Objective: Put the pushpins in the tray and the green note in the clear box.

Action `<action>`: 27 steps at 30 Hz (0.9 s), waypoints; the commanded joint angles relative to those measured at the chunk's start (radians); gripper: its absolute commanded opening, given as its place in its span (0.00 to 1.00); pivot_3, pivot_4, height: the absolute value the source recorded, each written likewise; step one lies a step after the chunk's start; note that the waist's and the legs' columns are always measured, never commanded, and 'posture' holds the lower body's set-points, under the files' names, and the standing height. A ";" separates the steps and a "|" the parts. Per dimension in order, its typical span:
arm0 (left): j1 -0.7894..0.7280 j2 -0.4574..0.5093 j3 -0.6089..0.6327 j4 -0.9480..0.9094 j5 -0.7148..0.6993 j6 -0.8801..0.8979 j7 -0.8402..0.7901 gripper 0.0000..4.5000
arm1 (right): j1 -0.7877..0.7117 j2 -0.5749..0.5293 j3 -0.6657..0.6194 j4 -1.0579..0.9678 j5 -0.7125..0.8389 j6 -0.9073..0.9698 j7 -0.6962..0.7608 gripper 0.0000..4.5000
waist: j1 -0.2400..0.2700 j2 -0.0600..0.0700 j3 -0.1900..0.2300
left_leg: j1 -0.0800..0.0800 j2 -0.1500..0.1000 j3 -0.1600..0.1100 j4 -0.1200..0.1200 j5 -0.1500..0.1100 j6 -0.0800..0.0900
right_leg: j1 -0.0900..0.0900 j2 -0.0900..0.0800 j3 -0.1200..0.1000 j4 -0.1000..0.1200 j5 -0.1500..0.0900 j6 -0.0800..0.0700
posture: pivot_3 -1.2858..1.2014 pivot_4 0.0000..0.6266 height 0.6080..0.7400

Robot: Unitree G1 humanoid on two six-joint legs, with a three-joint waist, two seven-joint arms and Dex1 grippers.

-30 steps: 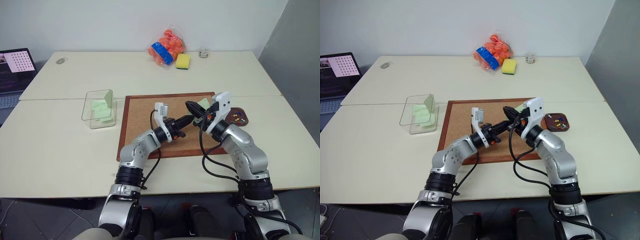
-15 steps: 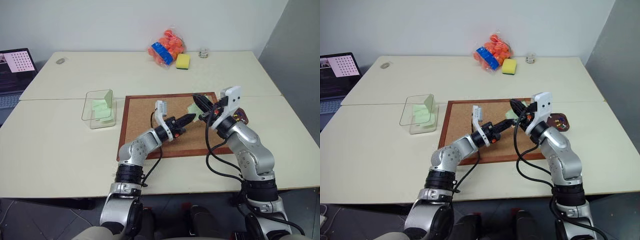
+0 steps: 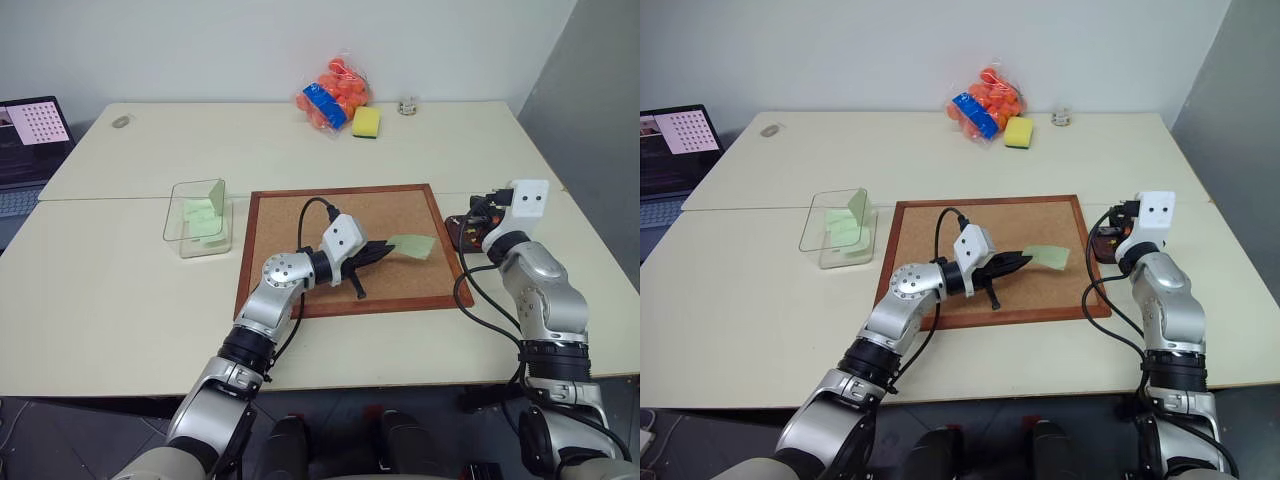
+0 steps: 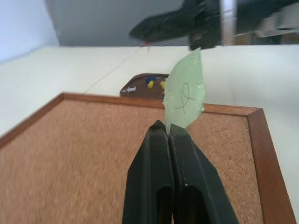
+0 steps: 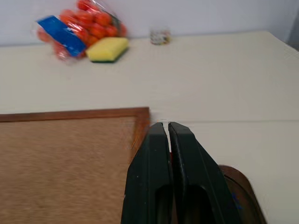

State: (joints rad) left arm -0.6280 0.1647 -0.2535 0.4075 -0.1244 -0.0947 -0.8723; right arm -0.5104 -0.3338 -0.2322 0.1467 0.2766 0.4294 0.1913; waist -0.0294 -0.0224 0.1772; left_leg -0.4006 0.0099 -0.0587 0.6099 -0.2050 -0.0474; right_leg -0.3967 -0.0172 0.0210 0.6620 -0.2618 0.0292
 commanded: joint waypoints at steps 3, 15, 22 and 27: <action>-0.016 -0.005 0.005 -0.011 -0.024 -0.024 -0.071 0.00 | -0.080 -0.033 -0.019 0.133 0.004 0.012 0.031 0.00 | -0.003 0.000 0.000 | 0.000 0.000 0.001 0.000 0.000 0.000 | 0.000 0.000 0.001 0.000 0.000 0.000 | 0.52 0.24 1.00; 0.013 0.005 0.001 -0.037 -0.011 -0.011 -0.097 0.00 | -0.147 -0.027 -0.041 0.293 0.003 -0.034 0.029 0.52 | -0.002 0.000 0.000 | -0.001 0.000 0.002 0.000 0.000 0.000 | -0.002 0.001 0.002 0.001 0.000 0.000 | 0.52 0.24 1.00; 0.022 0.007 0.002 -0.042 -0.011 -0.009 -0.098 0.00 | -0.132 -0.031 -0.051 0.283 0.005 -0.055 0.020 0.86 | -0.003 0.000 0.000 | -0.001 0.000 0.002 0.000 0.000 0.000 | -0.002 0.001 0.002 0.002 0.000 0.000 | 0.52 0.24 1.00; 0.023 -0.003 0.028 -0.061 -0.040 0.036 -0.078 0.00 | -0.076 -0.034 -0.026 0.150 0.027 -0.054 0.083 0.98 | -0.002 0.000 0.000 | -0.001 0.000 0.002 0.000 0.000 0.000 | -0.002 0.001 0.002 0.002 0.000 0.000 | 0.52 0.24 1.00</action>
State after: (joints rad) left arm -0.5977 0.1689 -0.2495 0.3943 -0.1379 -0.0758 -0.9680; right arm -0.6007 -0.3514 -0.2546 0.4023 0.2781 0.3960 0.2235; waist -0.0314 -0.0223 0.1773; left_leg -0.4014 0.0101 -0.0565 0.6100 -0.2050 -0.0473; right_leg -0.3991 -0.0166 0.0234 0.6636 -0.2617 0.0294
